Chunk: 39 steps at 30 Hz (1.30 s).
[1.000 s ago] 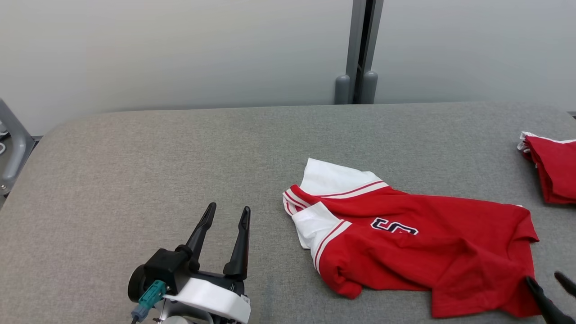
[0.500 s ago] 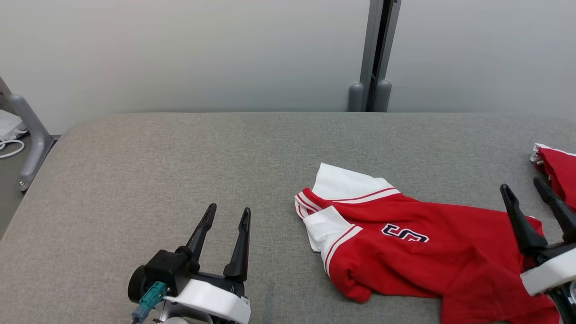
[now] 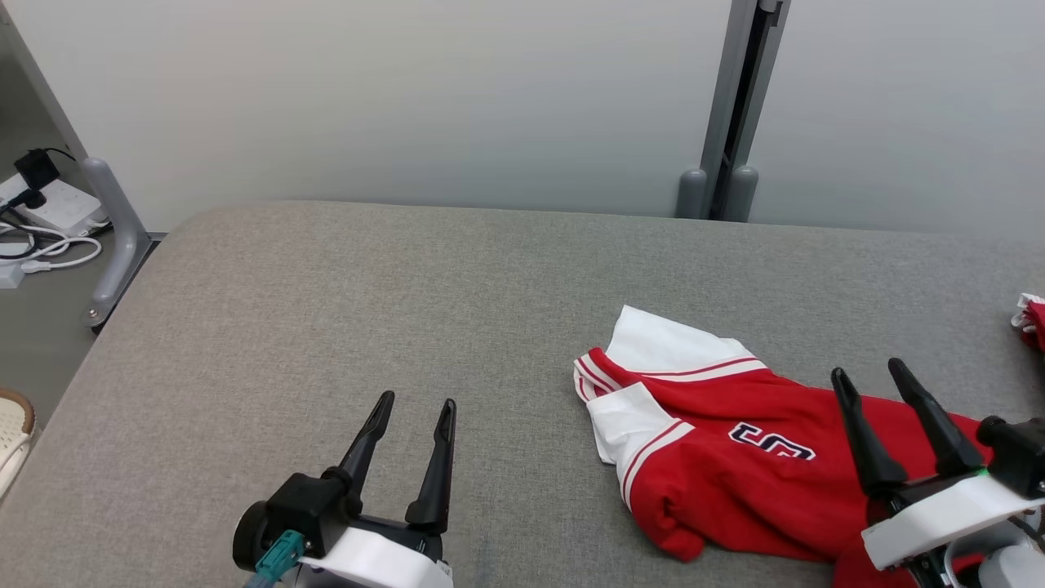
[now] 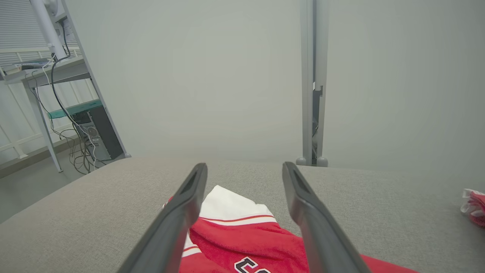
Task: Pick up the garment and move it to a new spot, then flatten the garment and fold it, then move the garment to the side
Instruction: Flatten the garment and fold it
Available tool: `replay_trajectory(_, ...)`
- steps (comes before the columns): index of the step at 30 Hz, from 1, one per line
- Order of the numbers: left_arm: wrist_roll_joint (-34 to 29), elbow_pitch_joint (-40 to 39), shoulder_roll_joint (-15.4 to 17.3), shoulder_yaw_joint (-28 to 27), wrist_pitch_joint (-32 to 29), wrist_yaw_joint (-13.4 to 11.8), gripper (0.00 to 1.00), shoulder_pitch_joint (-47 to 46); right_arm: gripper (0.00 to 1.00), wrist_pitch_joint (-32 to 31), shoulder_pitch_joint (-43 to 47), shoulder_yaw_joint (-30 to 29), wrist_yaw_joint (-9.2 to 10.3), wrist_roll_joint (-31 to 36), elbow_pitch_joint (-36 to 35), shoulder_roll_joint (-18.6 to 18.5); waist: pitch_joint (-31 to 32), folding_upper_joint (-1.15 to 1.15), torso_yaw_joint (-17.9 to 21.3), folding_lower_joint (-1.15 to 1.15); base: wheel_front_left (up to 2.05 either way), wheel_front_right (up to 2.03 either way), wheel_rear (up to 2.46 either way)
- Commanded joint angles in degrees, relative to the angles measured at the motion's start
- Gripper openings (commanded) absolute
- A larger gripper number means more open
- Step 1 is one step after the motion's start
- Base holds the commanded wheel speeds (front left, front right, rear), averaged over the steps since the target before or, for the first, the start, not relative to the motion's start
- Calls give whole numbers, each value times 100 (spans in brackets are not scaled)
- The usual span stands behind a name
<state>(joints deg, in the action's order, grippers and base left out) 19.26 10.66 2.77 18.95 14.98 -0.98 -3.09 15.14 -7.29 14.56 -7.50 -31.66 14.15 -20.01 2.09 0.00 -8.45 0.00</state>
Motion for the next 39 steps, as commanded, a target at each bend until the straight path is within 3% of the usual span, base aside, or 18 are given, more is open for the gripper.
replay_trajectory(1, -47, 23, 27, -8, 16, 37, 100, 60, 100, 6, 86, 33, 2, 79, 94, 60, 25, 0, -69, 0, 0, 0, 0)
replay_trajectory(15, -71, 65, 27, -23, 16, 49, 100, 119, 100, 7, 79, 3, 2, 122, 260, 187, 15, 0, -202, 0, 0, 0, 0)
replay_trajectory(26, 27, -15, 27, 123, 16, -19, 100, -33, 100, 7, -261, 32, 2, 270, 647, -10, -286, 0, -326, 0, 0, 0, 0)
replay_trajectory(31, 108, -85, 26, 347, 16, -98, 100, -275, 100, -104, -1109, 437, 2, 193, 1358, -222, -774, 0, -508, 0, 0, 0, 0)
replay_trajectory(39, 295, -190, 26, 770, 16, -278, 100, -625, 100, -677, -2631, 1800, 2, -363, 2138, -746, -1415, 0, -1013, 0, 0, 0, 0)
